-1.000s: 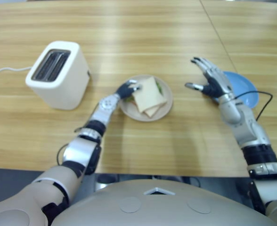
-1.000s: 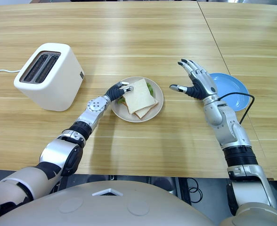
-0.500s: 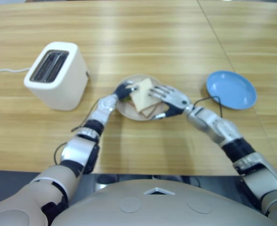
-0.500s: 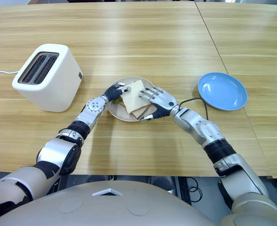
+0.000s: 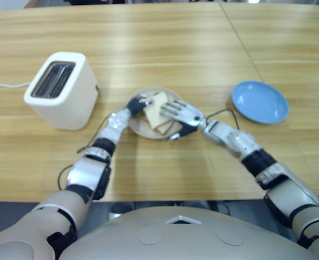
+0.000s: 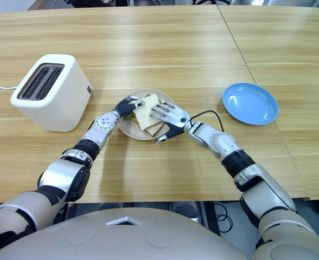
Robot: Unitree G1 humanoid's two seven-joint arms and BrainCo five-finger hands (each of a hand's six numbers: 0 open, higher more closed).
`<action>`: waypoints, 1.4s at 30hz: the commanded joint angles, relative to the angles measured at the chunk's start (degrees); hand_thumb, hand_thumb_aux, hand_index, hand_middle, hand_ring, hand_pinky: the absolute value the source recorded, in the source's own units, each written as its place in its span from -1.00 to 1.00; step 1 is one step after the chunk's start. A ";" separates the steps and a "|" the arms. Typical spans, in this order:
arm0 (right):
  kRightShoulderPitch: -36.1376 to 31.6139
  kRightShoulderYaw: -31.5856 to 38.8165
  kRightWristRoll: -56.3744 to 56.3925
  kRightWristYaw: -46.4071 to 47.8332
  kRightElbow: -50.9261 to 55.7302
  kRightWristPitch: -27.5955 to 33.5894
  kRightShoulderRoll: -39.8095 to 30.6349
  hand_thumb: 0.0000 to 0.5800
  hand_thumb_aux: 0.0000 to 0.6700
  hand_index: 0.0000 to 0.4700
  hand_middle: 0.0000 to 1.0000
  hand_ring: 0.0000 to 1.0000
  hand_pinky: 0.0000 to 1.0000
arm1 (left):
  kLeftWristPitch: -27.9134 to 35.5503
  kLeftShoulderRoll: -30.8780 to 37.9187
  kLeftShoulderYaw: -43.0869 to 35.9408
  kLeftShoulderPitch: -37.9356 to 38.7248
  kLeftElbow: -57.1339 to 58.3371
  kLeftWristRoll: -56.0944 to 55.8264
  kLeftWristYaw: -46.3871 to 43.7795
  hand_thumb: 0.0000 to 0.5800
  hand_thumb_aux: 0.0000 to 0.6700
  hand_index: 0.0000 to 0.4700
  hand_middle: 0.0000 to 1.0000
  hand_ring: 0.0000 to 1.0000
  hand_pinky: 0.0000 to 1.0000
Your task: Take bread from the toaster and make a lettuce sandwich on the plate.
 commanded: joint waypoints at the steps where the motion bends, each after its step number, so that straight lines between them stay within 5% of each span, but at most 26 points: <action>1: 3.08 8.48 -3.71 4.43 8.10 -1.08 1.49 -1.00 -1.00 -1.00 -1.00 -1.00 -1.00 | 0.66 1.82 -4.71 1.34 -7.03 7.83 7.62 -1.00 -1.00 -1.00 -1.00 -1.00 -1.00; 10: 3.28 9.55 -3.14 6.57 11.80 -0.38 2.66 -1.00 -1.00 -1.00 -1.00 -1.00 -1.00 | 14.85 11.38 -6.06 10.58 -44.55 27.54 19.06 -1.00 -1.00 -1.00 -1.00 -1.00 -1.00; 16: 2.58 10.10 -2.70 6.78 13.58 -0.28 2.99 -1.00 -1.00 -1.00 -1.00 -1.00 -1.00 | 21.03 14.71 -4.93 13.46 -50.67 30.76 17.71 -1.00 -1.00 -1.00 -1.00 -1.00 -1.00; 22: 3.00 6.20 1.79 2.24 8.10 -2.05 1.37 -1.00 -1.00 -1.00 -1.00 -1.00 -1.00 | 19.20 14.81 -2.00 16.39 -52.35 23.59 14.45 -1.00 -1.00 -1.00 -1.00 -1.00 -1.00; 23: 3.26 4.83 3.75 0.87 6.20 -3.05 0.96 0.11 -0.33 -0.35 -1.00 -1.00 -1.00 | 18.41 14.52 -1.32 16.99 -52.39 21.51 13.60 -1.00 -1.00 -1.00 -1.00 -1.00 -1.00; 24: 3.64 3.32 5.72 -1.00 3.82 -4.31 0.41 1.00 1.00 0.96 0.95 0.95 0.95 | 17.73 14.47 -0.99 17.52 -52.46 20.30 13.15 -1.00 -1.00 -1.00 -1.00 -1.00 -1.00; 25: 4.15 1.63 7.64 -2.67 1.16 -5.36 -0.14 1.00 1.00 0.96 1.00 1.00 1.00 | 16.72 14.25 -0.49 18.06 -52.36 18.32 12.33 -1.00 -1.00 -1.00 -0.73 -0.73 -0.73; 26: 4.92 -0.38 10.13 -3.95 -1.67 -6.58 -0.67 1.00 1.00 0.96 1.00 1.00 1.00 | 15.56 13.74 0.19 18.62 -52.32 15.66 11.19 0.29 -0.19 -0.21 1.00 1.00 1.00; 27: 5.79 -2.50 12.67 -5.25 -4.71 -8.03 -1.20 1.00 1.00 0.96 1.00 1.00 1.00 | 14.32 13.27 0.93 19.24 -52.56 12.95 10.04 0.89 0.54 0.50 1.00 1.00 1.00; 28: 6.69 -4.74 15.51 -5.96 -7.74 -9.31 -1.65 1.00 1.00 0.96 1.00 1.00 1.00 | 13.09 13.03 1.46 19.88 -52.92 10.52 8.62 1.00 1.00 0.96 1.00 1.00 1.00; 34: 12.89 -17.07 31.02 -3.31 -26.27 -14.23 -5.84 1.00 1.00 0.96 1.00 1.00 1.00 | 9.57 14.27 4.43 25.18 -61.96 -0.46 0.27 1.00 1.00 0.96 1.00 1.00 1.00; 42: 27.00 -23.69 42.36 12.80 -37.80 -7.26 -11.96 1.00 1.00 0.96 1.00 1.00 1.00 | 11.35 27.30 12.96 39.77 -83.70 -17.07 -18.43 1.00 1.00 0.96 1.00 1.00 1.00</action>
